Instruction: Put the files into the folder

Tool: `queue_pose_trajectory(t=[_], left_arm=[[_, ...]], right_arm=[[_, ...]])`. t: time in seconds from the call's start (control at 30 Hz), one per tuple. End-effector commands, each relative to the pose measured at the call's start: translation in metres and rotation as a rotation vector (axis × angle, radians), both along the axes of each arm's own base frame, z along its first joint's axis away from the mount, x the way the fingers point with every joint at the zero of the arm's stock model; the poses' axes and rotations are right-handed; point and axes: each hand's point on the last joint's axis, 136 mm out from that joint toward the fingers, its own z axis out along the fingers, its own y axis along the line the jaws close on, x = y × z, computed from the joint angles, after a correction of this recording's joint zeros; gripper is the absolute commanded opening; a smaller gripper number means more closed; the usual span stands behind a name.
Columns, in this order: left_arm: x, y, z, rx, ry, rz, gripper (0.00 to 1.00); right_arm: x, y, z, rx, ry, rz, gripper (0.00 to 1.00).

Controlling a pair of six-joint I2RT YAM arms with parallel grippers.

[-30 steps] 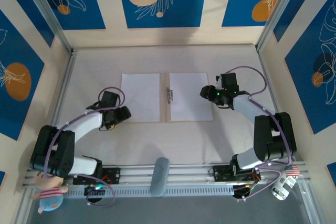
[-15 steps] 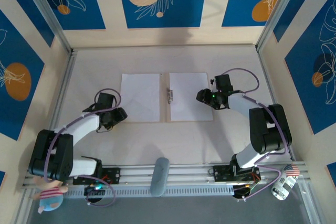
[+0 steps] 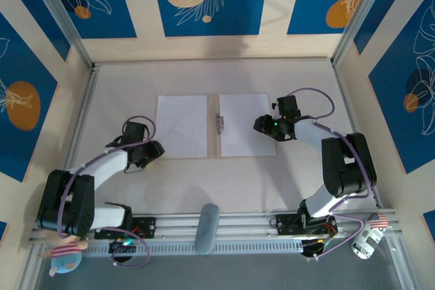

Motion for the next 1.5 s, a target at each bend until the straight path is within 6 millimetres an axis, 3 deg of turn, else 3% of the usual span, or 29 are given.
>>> queue_pose_trajectory(t=[0.0,0.33,0.7,0.93,1.2,1.3,1.47], left_arm=[[0.003,-0.002,0.002,-0.040,-0.023,0.000,0.51],[0.021,-0.011,0.019,-0.252,-0.203,-0.038,0.36],[0.039,-0.029,0.030,-0.448,-0.325,-0.099,0.30],[0.043,-0.029,0.023,-0.455,-0.329,-0.096,0.24],[0.048,-0.030,0.023,-0.459,-0.333,-0.104,0.00],[0.050,-0.028,0.032,-0.436,-0.344,-0.110,0.00],[0.046,-0.017,0.069,-0.259,-0.375,-0.147,0.00]], right_arm=[[0.004,0.002,0.006,0.002,-0.003,-0.001,0.51],[0.004,-0.005,0.010,-0.026,-0.021,-0.023,0.50],[0.003,-0.005,0.013,-0.027,-0.026,-0.023,0.50],[0.003,-0.005,0.014,-0.028,-0.029,-0.021,0.50],[0.002,-0.008,0.018,-0.034,-0.043,-0.028,0.50],[0.001,-0.008,0.024,-0.029,-0.063,-0.024,0.50],[-0.003,0.004,0.041,0.049,-0.111,0.011,0.51]])
